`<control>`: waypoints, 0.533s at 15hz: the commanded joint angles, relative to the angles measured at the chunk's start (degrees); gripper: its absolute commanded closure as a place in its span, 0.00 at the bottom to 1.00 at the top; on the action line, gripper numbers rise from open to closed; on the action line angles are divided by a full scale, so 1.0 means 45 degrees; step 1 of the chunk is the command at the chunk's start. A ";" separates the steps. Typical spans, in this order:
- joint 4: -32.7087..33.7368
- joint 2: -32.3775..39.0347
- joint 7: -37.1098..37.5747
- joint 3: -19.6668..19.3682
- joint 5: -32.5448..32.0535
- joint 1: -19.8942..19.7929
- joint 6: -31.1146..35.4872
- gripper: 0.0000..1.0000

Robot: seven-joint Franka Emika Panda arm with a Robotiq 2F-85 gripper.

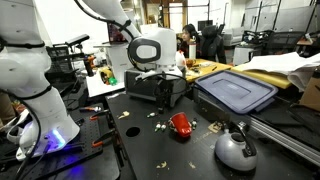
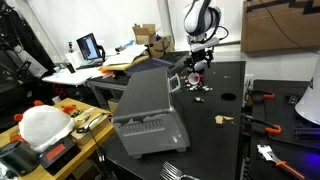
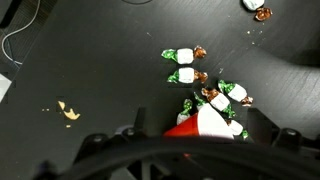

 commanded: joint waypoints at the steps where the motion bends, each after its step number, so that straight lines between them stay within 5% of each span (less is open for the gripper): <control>1: -0.0451 -0.0465 0.0615 -0.0096 -0.0910 0.0269 0.0248 0.00; 8: -0.0503 -0.0069 0.1950 -0.0187 -0.2915 0.0657 0.1197 0.00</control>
